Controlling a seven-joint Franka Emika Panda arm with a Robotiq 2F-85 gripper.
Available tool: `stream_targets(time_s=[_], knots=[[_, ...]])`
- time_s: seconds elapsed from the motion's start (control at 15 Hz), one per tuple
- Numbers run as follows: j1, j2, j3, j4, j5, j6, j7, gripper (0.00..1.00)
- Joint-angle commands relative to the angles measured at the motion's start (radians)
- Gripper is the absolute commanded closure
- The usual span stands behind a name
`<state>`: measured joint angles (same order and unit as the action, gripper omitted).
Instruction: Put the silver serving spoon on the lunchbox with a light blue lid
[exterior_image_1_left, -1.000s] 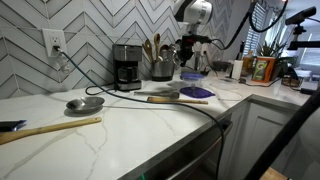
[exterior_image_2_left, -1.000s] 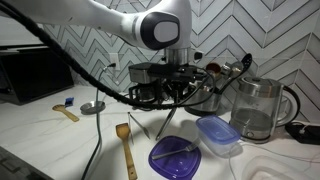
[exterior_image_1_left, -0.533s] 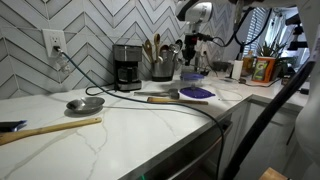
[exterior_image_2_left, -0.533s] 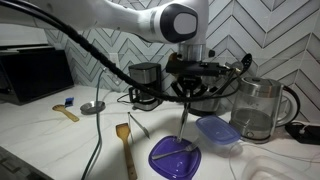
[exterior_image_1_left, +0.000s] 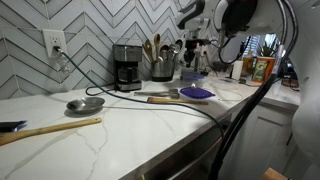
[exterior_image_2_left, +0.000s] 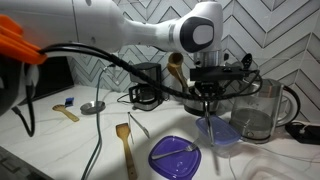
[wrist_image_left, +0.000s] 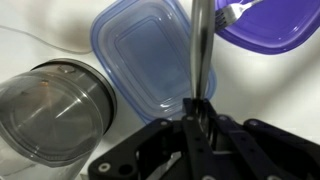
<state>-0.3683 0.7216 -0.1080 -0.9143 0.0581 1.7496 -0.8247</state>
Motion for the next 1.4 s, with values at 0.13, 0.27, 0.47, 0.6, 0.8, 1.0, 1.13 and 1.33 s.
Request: stream_targets(time_s=[0.13,0.27,0.47,0.6,0.8,1.0,1.13,1.33], knots=[[-0.043,0.176,0.018,0.230,-0.026,-0.061,-0.048,0.97],[-0.047,0.209,0.020,0.267,-0.035,-0.072,-0.055,0.97],[-0.052,0.243,0.026,0.313,-0.041,-0.106,-0.063,0.97],[-0.055,0.264,0.026,0.348,-0.045,-0.130,-0.067,0.97],[-0.061,0.290,0.024,0.399,-0.054,-0.165,-0.060,0.97],[-0.067,0.317,0.024,0.447,-0.058,-0.201,-0.053,0.97],[-0.069,0.337,0.024,0.479,-0.059,-0.216,-0.045,0.97],[-0.067,0.362,0.026,0.519,-0.059,-0.225,-0.036,0.57]])
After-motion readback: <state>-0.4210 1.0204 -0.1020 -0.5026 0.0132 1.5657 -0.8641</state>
